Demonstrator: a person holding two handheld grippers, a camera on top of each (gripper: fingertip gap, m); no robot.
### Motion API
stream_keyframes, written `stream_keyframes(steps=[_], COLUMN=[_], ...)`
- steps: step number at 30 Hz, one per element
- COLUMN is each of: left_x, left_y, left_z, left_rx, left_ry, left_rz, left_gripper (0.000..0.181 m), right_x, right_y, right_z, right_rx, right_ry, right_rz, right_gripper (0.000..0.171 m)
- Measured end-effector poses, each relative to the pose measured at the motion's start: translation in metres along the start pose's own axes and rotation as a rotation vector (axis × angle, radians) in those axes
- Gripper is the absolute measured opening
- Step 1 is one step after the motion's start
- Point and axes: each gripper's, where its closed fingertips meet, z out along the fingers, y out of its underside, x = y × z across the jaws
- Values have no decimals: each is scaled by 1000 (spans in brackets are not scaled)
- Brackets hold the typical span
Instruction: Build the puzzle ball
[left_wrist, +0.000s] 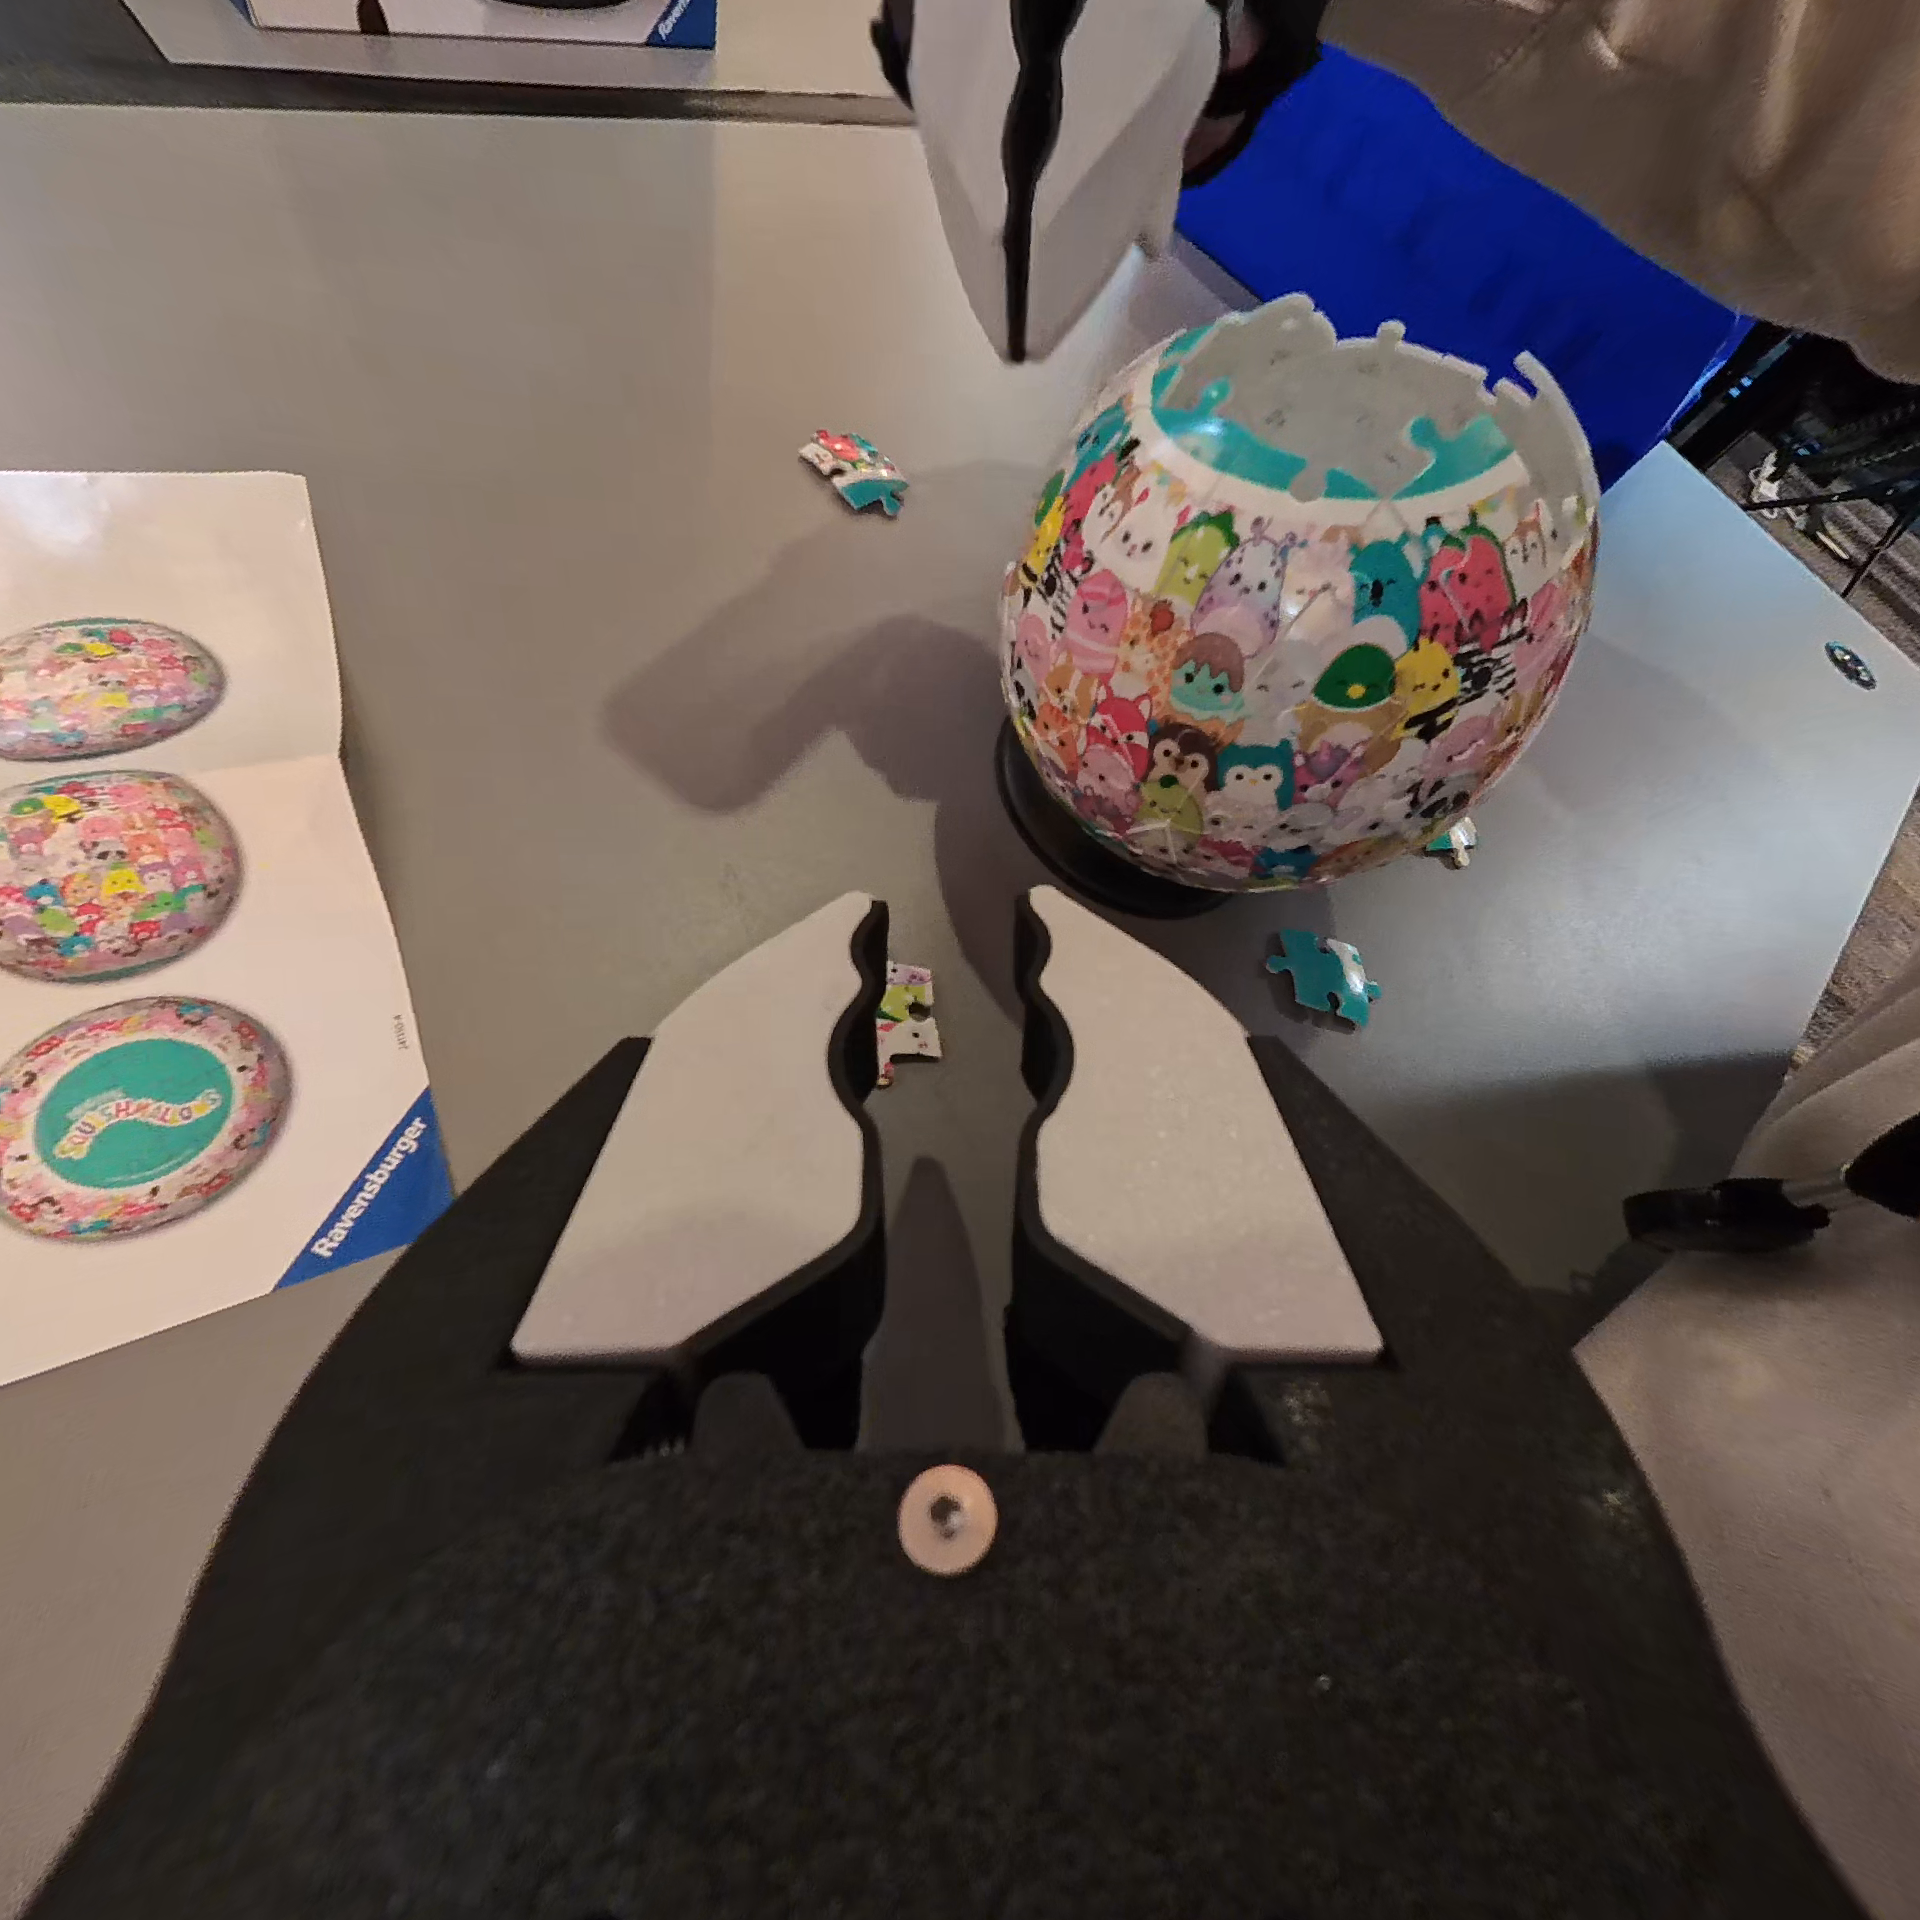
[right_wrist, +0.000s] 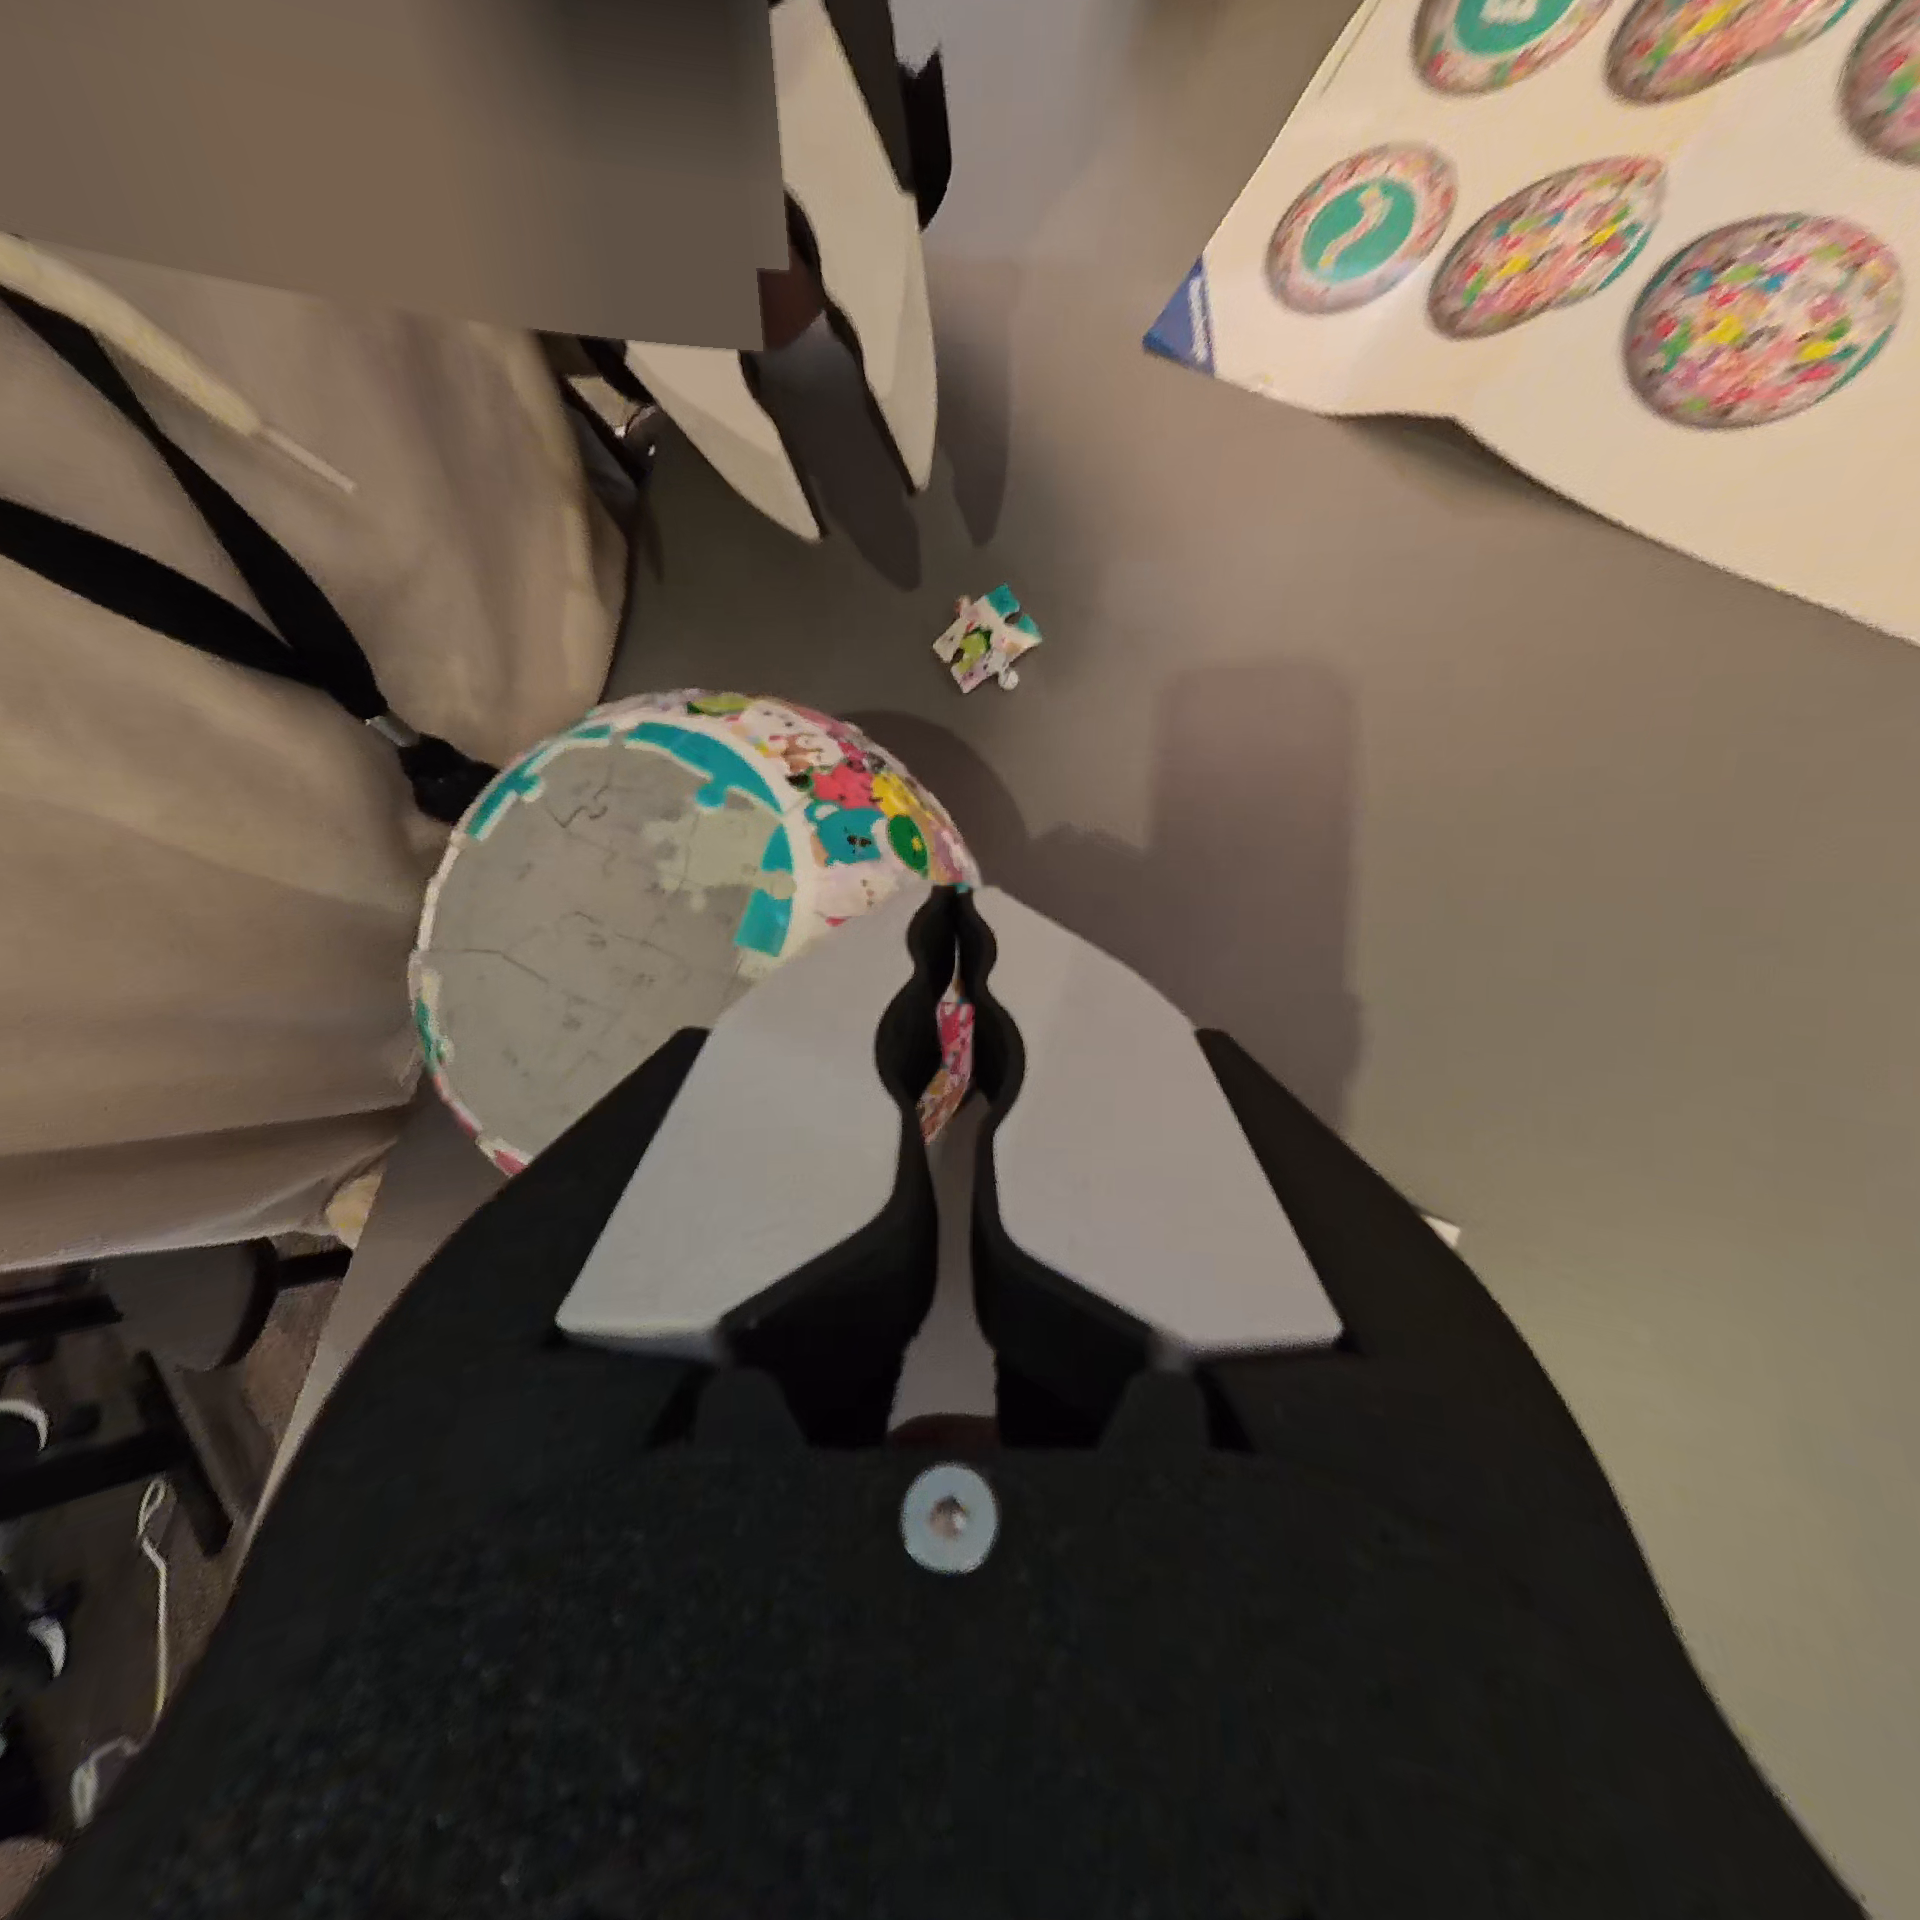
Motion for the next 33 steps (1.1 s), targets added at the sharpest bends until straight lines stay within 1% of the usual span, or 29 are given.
stream_keyframes(steps=[3, 5, 8, 11, 12, 13, 14, 16, 17, 20, 21, 22, 24, 27, 33], left_x=[0, 0, 0, 0, 0, 0, 0, -1, -1, -1, -1, 0, 2, 2, -2], left_y=[1, 1, 0, 1, 2, 2, 2, 2, 2, 0, -1, -2, -5, -11, -40], left_z=[0, 0, 0, 0, 0, 0, 0, -1, -1, -2, -2, -2, -1, -1, -2], left_rx=[-4, -3, -2, -6, -7, -9, -10, -11, -10, -1, 3, 6, 8, 3, -7], left_ry=[1, 3, 7, 8, 8, 7, 6, 3, 1, 5, 8, 13, 23, 16, -13], left_rz=[-2, -4, -5, -4, -2, 0, 2, 5, 4, -1, -2, -2, 6, 48, 180], left_gripper=[22, 22, 22, 22, 22, 22, 22, 22, 22, 22, 22, 22, 22, 21, 21], right_x=[-3, -9, -2, 31, 50, 68, 81, 95, 96, 97, 96, 96, 96, 94, 92], right_y=[-4, 2, 9, 3, 13, 31, 50, 78, 86, 96, 92, 89, 86, 86, 86], right_z=[-2, 6, 5, -26, -37, -45, -48, -41, -33, -20, -18, -17, -12, -7, -7], right_rx=[32, -1, -41, 49, 39, -3, -50, -109, -109, -95, -56, -20, 27, 66, 101], right_ry=[-19, -51, 4, 183, 291, 391, 460, 557, 583, 711, 737, 762, 756, 690, 666], right_rz=[4, 2, -20, -5, -3, 2, 24, 65, 58, -39, -65, -80, -78, -35, 29], right_gripper=[0, 0, 0, 0, 0, 5, 17, 40, 45, 45, 41, 40, 39, 30, 29])
